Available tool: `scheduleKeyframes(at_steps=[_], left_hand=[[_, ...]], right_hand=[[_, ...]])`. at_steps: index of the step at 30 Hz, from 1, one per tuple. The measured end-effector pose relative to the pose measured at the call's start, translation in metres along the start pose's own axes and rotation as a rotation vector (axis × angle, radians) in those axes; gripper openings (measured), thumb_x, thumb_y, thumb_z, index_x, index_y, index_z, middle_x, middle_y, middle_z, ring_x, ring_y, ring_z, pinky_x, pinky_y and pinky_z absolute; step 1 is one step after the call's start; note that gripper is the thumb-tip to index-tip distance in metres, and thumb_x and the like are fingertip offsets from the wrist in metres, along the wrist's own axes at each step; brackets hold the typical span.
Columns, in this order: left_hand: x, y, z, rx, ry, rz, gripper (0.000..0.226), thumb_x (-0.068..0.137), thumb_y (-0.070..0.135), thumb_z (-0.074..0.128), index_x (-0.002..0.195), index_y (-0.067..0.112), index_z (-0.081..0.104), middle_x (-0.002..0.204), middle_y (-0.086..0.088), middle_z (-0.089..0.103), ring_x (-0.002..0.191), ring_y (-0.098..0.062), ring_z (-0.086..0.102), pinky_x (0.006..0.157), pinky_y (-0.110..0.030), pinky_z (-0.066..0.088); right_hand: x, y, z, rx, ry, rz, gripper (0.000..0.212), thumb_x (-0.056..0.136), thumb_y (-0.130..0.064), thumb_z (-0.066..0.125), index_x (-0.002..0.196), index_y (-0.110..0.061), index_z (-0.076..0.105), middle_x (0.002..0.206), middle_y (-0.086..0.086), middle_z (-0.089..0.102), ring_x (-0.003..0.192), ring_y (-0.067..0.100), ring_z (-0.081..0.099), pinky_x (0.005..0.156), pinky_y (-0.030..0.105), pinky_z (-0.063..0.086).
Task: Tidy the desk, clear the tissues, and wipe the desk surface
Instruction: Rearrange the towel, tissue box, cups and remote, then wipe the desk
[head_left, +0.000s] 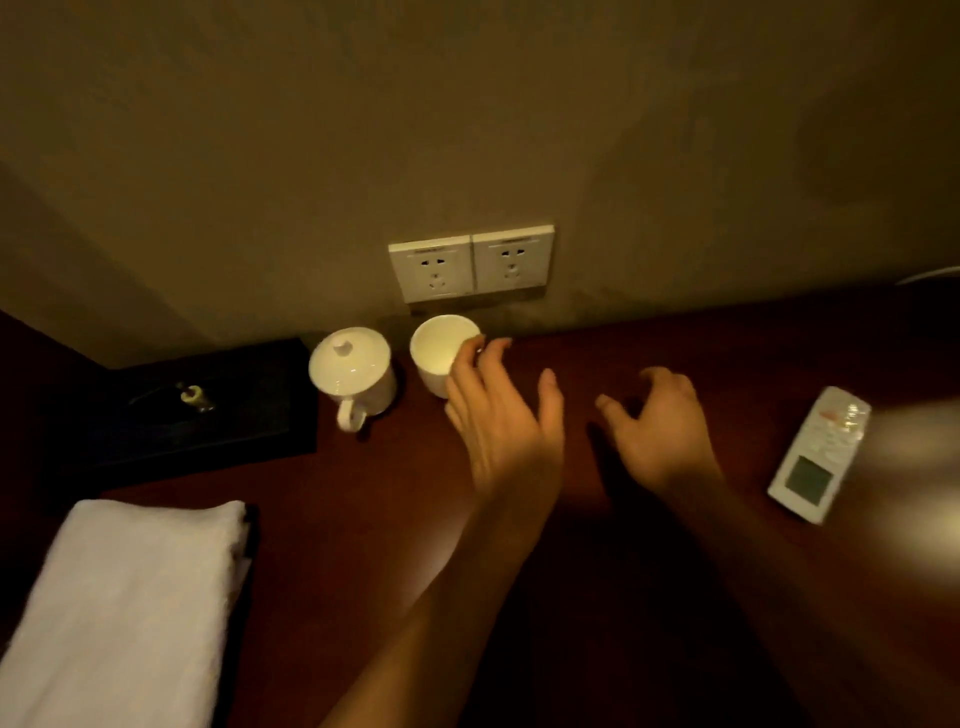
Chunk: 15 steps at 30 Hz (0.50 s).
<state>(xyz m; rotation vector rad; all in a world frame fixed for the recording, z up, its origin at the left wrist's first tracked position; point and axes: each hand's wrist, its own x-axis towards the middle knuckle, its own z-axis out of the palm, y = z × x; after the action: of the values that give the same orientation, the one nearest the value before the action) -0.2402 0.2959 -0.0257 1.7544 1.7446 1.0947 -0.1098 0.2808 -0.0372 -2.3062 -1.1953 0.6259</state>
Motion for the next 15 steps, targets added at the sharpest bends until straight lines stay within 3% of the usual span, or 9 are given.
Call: scheduleKeyframes(at_steps=[4,9,12,15], left_hand=[[-0.037,0.038,0.055,0.003,-0.107,0.135,0.044,0.082,0.033,0.054,0.122,0.015,0.050,0.133,-0.006,0.044,0.123,-0.021,0.039,0.096,-0.031,0.028],[-0.077,0.080,0.121,0.012,-0.232,0.164,0.044,0.079,0.026,0.052,0.121,0.013,0.052,0.132,-0.009,0.047,0.120,-0.027,0.044,0.092,-0.040,0.038],[-0.092,0.098,0.154,0.100,-0.354,0.128,0.048,0.083,0.017,0.058,0.130,0.012,0.047,0.139,-0.011,0.041,0.127,-0.029,0.039,0.096,-0.040,0.036],[-0.097,0.105,0.179,0.172,-0.496,0.038,0.057,0.089,0.023,0.056,0.140,0.014,0.031,0.148,-0.009,0.027,0.135,-0.027,0.025,0.106,-0.039,0.027]], right_hand=[[0.008,0.055,-0.036,-0.169,0.034,0.060,0.063,0.087,-0.032,0.063,0.137,-0.002,0.039,0.139,0.020,0.041,0.128,0.037,0.038,0.107,0.043,0.030],[0.015,0.122,-0.070,-0.249,0.044,0.110,0.062,0.086,-0.041,0.060,0.134,-0.007,0.043,0.136,0.017,0.045,0.125,0.037,0.037,0.101,0.043,0.035],[0.022,0.152,-0.084,-0.218,0.004,0.130,0.065,0.086,-0.048,0.057,0.139,-0.014,0.039,0.142,0.013,0.039,0.126,0.034,0.035,0.099,0.042,0.037],[0.029,0.173,-0.093,-0.175,-0.053,0.076,0.063,0.088,-0.037,0.059,0.142,-0.016,0.034,0.145,0.012,0.034,0.126,0.032,0.033,0.098,0.040,0.039]])
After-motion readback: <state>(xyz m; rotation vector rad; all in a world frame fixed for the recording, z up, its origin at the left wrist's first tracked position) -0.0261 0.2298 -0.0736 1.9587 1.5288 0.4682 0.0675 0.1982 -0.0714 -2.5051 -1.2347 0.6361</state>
